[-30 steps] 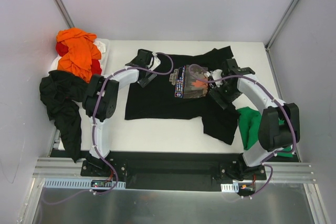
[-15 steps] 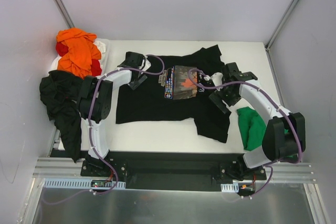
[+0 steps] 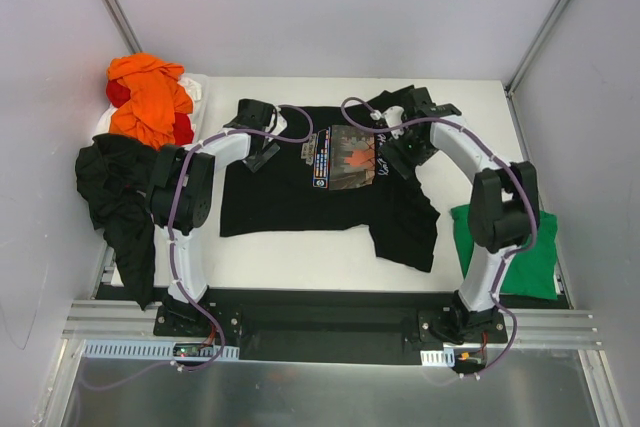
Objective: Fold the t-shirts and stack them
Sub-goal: Flatten out the tshirt
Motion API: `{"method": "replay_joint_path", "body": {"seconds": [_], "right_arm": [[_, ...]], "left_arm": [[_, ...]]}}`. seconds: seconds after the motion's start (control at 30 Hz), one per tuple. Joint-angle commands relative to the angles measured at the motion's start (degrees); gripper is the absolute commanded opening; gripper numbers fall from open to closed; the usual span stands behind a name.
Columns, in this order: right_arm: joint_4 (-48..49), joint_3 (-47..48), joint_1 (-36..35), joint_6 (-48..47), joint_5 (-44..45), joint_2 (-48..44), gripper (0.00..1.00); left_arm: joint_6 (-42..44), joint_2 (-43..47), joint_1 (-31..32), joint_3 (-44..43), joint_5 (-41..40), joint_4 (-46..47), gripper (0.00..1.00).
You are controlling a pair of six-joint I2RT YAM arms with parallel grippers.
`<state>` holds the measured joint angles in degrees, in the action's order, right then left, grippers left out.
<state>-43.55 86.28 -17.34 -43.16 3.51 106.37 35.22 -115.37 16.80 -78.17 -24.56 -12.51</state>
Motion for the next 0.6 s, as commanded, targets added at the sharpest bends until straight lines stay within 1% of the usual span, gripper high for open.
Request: {"method": "replay_joint_path", "body": {"seconds": [0.0,0.03,0.1,0.13,0.3,0.43,0.57], "right_arm": [[-0.5,6.3,-0.4,1.5,-5.5,5.1,0.88],[-0.7,6.7,-0.5,1.5,-5.7,5.8,0.82],[-0.7,7.2,-0.8,1.3,-5.8,6.7,0.76],[-0.7,7.5,-0.8,1.1,-5.9,7.4,0.72],[-0.9,7.3,-1.0,0.4,-6.0,8.2,0.68],[-0.7,7.3,-1.0,0.2,-6.1,8.8,0.62],[-0.4,7.3,-1.0,-0.1,-6.1,10.2,0.60]], "left_arm": [[-0.9,1.6,0.0,1.2,1.2,-4.6,0.97],[-0.8,1.6,0.0,1.2,1.2,-4.5,0.96],[-0.6,1.6,0.1,1.3,1.0,-4.7,0.97],[-0.5,1.6,0.1,1.2,0.9,-4.7,0.97],[-0.6,1.6,0.1,1.2,0.7,-4.7,0.96],[-0.9,1.5,0.3,1.4,0.7,-4.6,0.96],[-1.4,1.2,0.4,1.6,0.6,-4.8,0.96]]}}
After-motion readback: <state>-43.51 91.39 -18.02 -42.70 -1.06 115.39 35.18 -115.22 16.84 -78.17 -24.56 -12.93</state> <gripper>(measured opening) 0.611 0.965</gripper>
